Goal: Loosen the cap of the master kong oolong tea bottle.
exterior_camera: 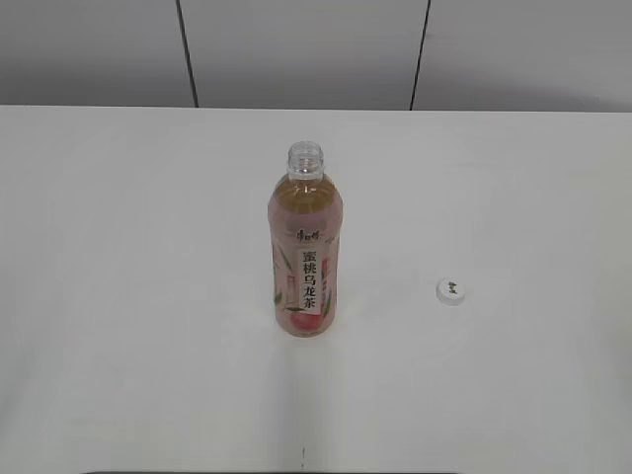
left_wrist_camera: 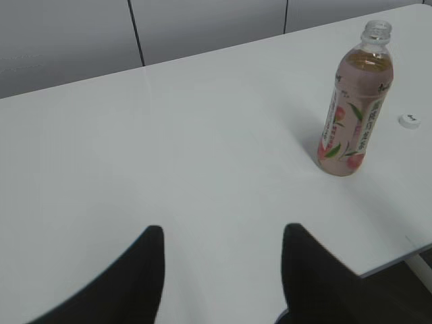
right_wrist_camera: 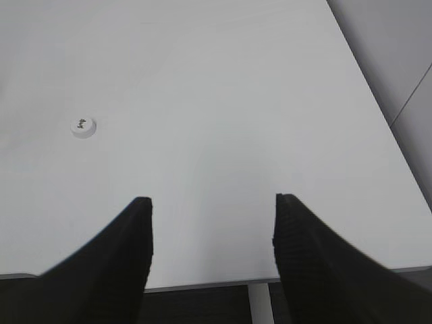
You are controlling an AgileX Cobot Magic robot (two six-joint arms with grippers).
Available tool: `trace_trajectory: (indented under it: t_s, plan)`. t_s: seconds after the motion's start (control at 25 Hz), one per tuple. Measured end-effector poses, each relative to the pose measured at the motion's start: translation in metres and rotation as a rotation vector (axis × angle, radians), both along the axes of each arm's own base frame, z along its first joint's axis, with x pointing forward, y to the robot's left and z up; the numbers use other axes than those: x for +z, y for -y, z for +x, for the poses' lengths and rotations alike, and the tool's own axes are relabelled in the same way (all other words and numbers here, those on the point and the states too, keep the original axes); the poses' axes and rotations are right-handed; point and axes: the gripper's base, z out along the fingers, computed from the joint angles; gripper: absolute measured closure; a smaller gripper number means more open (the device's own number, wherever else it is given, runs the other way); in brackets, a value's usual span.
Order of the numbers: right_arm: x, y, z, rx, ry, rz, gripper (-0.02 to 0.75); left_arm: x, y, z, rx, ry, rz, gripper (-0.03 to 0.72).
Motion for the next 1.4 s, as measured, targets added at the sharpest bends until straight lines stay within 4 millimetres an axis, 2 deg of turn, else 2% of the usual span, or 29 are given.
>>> trace_trajectory:
  t_s: [0.48,0.88,1.4]
  plan:
    - [0.0,0.0002,0.0,-0.002,0.0,-0.002,0.304,-0.0001,0.0001,0.0001,0.005,0.0,0.0,0.381]
    - [0.0001,0.0005,0.0,0.023,0.001,-0.002,0.304,0.0,0.0027,-0.0002,0.221,0.001,0.0,0.395]
    - [0.0001,0.0005,0.0,0.026,0.001,-0.002,0.304,0.0,0.003,-0.0002,0.241,0.001,-0.001,0.425]
